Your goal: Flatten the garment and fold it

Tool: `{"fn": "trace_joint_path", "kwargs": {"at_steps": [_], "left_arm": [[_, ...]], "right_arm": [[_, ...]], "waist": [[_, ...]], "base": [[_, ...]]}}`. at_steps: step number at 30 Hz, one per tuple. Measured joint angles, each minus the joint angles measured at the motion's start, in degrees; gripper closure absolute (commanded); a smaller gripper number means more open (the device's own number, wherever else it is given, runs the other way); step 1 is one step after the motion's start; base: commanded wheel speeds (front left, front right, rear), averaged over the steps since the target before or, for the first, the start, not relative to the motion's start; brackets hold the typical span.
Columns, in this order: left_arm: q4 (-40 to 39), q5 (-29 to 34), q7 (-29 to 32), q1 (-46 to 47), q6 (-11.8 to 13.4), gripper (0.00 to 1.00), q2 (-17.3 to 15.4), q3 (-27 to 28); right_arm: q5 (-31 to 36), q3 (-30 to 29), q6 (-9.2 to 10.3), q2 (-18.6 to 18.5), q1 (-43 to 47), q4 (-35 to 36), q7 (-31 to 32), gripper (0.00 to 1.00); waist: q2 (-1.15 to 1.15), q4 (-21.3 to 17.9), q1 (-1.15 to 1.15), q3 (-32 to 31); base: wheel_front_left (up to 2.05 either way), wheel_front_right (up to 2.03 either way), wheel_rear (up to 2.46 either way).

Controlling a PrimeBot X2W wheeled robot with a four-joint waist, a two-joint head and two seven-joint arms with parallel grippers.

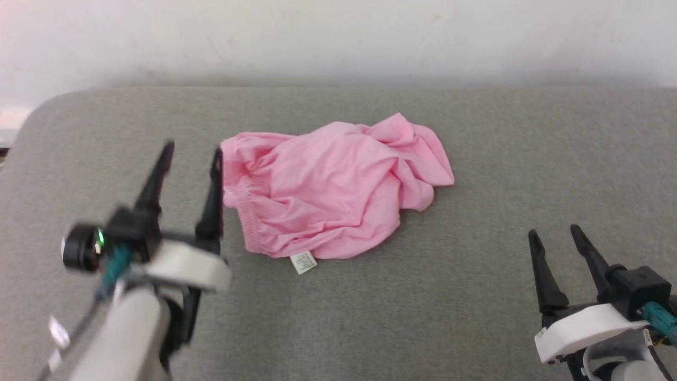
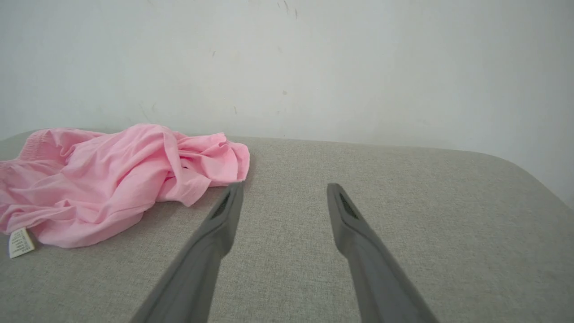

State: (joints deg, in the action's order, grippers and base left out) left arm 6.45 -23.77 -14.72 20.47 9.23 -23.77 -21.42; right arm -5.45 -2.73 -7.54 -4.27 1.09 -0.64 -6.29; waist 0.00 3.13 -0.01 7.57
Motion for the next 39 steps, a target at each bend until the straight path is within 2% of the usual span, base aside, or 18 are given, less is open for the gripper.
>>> {"fn": "trace_joint_path", "kwargs": {"at_steps": [5, 10, 18, 24, 31, 36, 37, 38, 39], "left_arm": [[-9.3, 8.5, 0.0, -13.4, 2.3, 0.0, 4.3, 3.9], [-12.3, 13.3, 0.0, -21.5, 2.9, 0.0, 8.8, 4.4], [-10.4, 15.4, 0.0, -22.3, -1.7, 0.0, 13.9, 4.1], [-8.9, 16.7, 0.0, -21.0, -4.0, 0.0, 16.9, 4.8], [-7.7, 17.3, 0.0, -21.0, -5.7, 0.0, 18.8, 6.1], [-7.7, 17.6, 0.0, -20.9, -6.2, 0.0, 19.7, 6.8], [-7.7, 17.7, 0.0, -20.9, -6.3, 0.0, 19.9, 6.8], [-7.6, 17.8, 0.0, -20.9, -6.5, 0.0, 20.0, 6.9], [-7.6, 17.8, 0.0, -20.9, -6.6, 0.0, 20.0, 6.9]], "right_arm": [[-0.8, 1.4, 0.0, -1.8, 0.4, -0.6, 2.4, 0.0], [-3.5, 4.1, 0.0, -4.3, -0.5, -2.0, 7.5, 0.0], [-10.9, 10.0, -0.01, -11.1, -11.4, -6.8, 22.9, 0.0], [-12.8, 12.9, 0.0, -13.7, -19.2, -12.8, 34.7, 0.0], [-10.9, 17.5, 0.0, -17.9, -24.6, -18.7, 38.5, 0.0], [-10.8, 19.7, 0.0, -18.6, -26.7, -21.9, 37.4, 0.0], [-10.9, 20.0, 0.0, -18.7, -27.3, -22.3, 37.1, 0.22], [-11.0, 20.2, 0.0, -18.8, -27.8, -22.8, 36.6, 0.67], [-11.2, 20.7, 0.0, -18.8, -28.2, -23.1, 36.2, 1.0]], "waist": [[0.0, 2.9, 0.0, -1.3], [0.0, 5.8, 0.0, -1.9], [0.0, 10.8, 0.01, -0.6], [0.0, 14.9, 0.01, 1.3], [0.0, 19.2, 0.02, 4.0], [0.0, 21.0, 0.01, 5.8], [0.0, 21.2, 0.01, 6.1], [0.0, 21.3, 0.02, 6.4], [0.0, 21.3, 0.02, 6.6]], "base": [[0.0, 0.0, 0.0], [0.0, 0.0, 0.0], [0.0, 0.0, 0.0], [0.0, 0.0, 0.0], [0.0, 0.0, 0.0], [0.0, 0.0, 0.0], [0.0, 0.0, 0.0], [0.0, 0.0, 0.0], [0.0, 0.0, 0.0]]}}
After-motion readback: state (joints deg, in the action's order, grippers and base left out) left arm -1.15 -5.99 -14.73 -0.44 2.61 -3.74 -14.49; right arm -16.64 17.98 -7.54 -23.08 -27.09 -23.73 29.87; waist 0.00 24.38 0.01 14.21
